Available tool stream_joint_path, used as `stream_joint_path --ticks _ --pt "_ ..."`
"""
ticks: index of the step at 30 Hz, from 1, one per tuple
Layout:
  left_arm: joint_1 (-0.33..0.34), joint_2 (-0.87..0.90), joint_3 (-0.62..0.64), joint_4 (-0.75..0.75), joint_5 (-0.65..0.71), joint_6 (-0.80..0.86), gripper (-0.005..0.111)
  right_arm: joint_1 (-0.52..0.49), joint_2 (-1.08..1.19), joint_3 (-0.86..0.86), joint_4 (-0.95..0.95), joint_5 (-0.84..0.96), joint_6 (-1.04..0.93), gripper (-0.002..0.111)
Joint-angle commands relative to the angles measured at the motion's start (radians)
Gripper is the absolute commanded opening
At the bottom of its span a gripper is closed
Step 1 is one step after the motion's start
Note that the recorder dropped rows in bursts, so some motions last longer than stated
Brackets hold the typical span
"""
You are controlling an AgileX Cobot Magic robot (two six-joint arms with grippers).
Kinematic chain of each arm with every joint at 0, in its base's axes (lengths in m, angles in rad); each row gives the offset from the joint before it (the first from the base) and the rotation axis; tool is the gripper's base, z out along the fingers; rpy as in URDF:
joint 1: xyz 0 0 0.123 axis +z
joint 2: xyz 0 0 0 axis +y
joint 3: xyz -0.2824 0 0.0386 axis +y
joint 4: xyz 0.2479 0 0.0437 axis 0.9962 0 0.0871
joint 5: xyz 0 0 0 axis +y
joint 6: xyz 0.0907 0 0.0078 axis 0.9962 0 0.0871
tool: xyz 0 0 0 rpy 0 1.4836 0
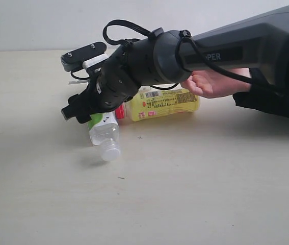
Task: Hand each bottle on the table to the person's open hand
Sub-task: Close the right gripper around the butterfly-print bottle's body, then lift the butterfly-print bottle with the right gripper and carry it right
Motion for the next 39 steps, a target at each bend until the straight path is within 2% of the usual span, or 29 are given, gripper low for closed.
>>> stream_joint_path --ticks 1,11,15,19,25,35,39 --pt "0.002 -0.007 0.0 0.003 0.0 -0.008 0.0 0.003 0.014 -0.007 -0.014 -0.007 0.003 0.076" --pt "0.002 -0.007 0.0 0.003 0.0 -0.008 0.0 0.003 0.031 -0.007 -0.024 -0.037 -0.009 0.075" --pt "0.002 -0.007 0.0 0.003 0.0 -0.008 0.0 0.003 0.031 -0.007 -0.024 -0.037 -0.005 0.066" --pt "0.002 -0.007 0.0 0.003 0.0 -0.008 0.0 0.003 0.031 -0.007 -0.02 -0.035 0.007 0.046" --pt "0.002 -0.007 0.0 0.003 0.0 -0.008 0.0 0.003 0.015 -0.007 0.029 -0.015 0.011 0.001" --pt "0.002 -0.007 0.0 0.003 0.0 -0.008 0.0 0.063 -0.066 -0.007 0.023 -0.001 -0.016 0.0" --pt "0.002 -0.007 0.0 0.003 0.0 -0.008 0.0 0.105 -0.118 -0.007 0.023 0.079 -0.037 0.0"
